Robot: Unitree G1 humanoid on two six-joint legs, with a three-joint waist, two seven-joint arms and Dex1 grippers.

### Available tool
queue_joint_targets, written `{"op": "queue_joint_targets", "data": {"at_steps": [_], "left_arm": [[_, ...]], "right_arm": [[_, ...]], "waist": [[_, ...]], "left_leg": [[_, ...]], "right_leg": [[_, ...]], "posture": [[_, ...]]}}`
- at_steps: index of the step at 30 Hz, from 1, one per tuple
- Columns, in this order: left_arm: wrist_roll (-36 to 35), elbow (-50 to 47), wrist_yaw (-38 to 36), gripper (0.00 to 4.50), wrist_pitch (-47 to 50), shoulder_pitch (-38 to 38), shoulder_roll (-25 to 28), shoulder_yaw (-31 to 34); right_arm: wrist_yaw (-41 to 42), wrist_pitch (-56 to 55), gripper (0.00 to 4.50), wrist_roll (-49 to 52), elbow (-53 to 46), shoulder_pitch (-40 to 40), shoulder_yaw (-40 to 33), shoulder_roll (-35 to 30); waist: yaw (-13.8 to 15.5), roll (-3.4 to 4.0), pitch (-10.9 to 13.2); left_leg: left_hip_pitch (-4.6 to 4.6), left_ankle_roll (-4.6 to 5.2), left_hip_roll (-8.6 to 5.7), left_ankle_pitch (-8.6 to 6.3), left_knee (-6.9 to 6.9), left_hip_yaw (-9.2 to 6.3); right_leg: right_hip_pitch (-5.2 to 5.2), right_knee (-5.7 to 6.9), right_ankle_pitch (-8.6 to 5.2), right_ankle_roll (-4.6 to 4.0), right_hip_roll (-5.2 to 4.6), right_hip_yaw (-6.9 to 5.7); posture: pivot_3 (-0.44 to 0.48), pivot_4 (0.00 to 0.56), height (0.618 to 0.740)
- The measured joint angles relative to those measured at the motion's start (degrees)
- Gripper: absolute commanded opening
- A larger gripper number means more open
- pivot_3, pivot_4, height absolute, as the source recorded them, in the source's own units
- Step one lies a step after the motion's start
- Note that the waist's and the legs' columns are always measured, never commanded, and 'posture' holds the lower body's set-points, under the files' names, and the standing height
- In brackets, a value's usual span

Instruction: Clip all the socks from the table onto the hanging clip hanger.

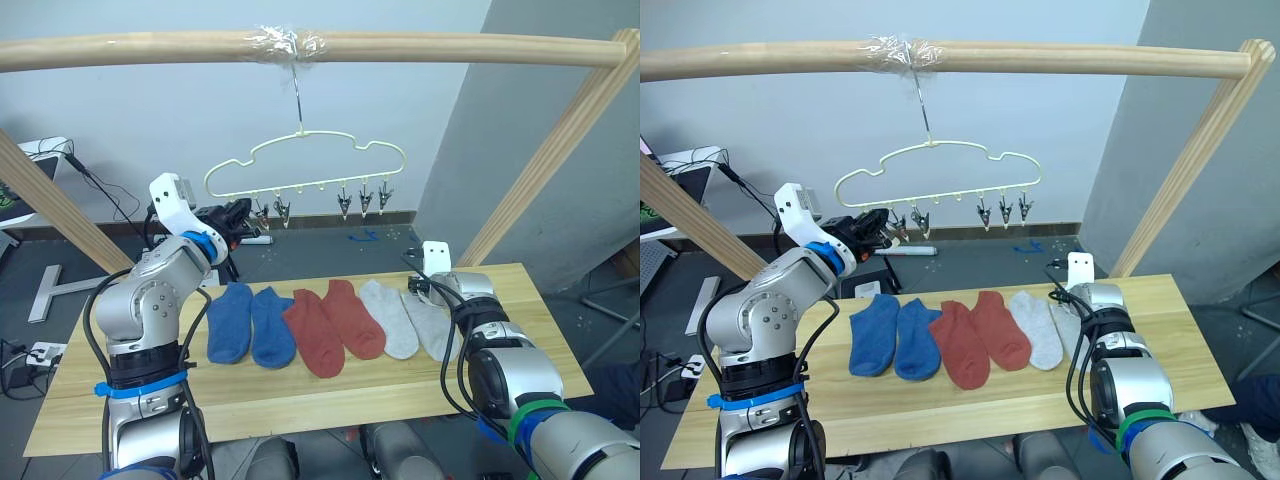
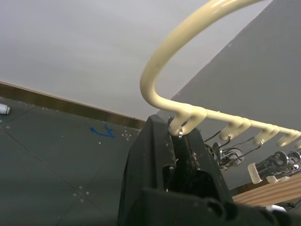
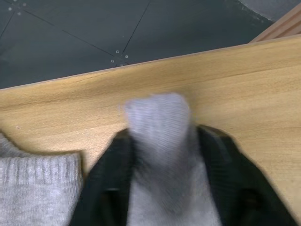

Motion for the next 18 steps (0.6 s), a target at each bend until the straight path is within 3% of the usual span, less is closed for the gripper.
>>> {"op": "queue_joint_targets", "data": {"at_steps": [3,10,18], "left_arm": [[-0.03,-0.05,0.00,0.00,0.01,0.00,0.00,0.01],[-2.94,-0.04,-0.01,0.00,2.19,-0.24,-0.01,1.57],[-8.20,2.37,-0.04,0.00,6.56,-3.02,1.42,6.94]], "right_arm": [[0.19,-0.02,0.02,-0.61,-0.02,0.01,0.27,-0.01],[5.92,2.46,0.02,-3.17,-5.28,2.50,5.94,-0.92],[19.20,18.17,0.02,-2.81,-33.79,10.79,16.62,-5.65]], "waist": [[0.15,0.00,0.00],[0.09,0.00,0.00],[0.11,0.10,0.06]], "left_leg": [[0.00,-0.01,0.00,0.00,0.00,0.00],[0.00,-0.01,0.01,0.01,-0.02,0.00],[-0.11,-0.02,0.00,0.01,-0.01,-0.01]], "right_leg": [[0.00,0.00,0.00,0.00,0.00,0.00],[-0.01,-0.01,0.00,0.00,0.00,-0.03],[-0.12,-0.02,0.00,0.01,0.00,-0.14]], "posture": [[-0.223,0.163,0.740],[-0.232,0.165,0.740],[-0.260,0.170,0.740]]}}
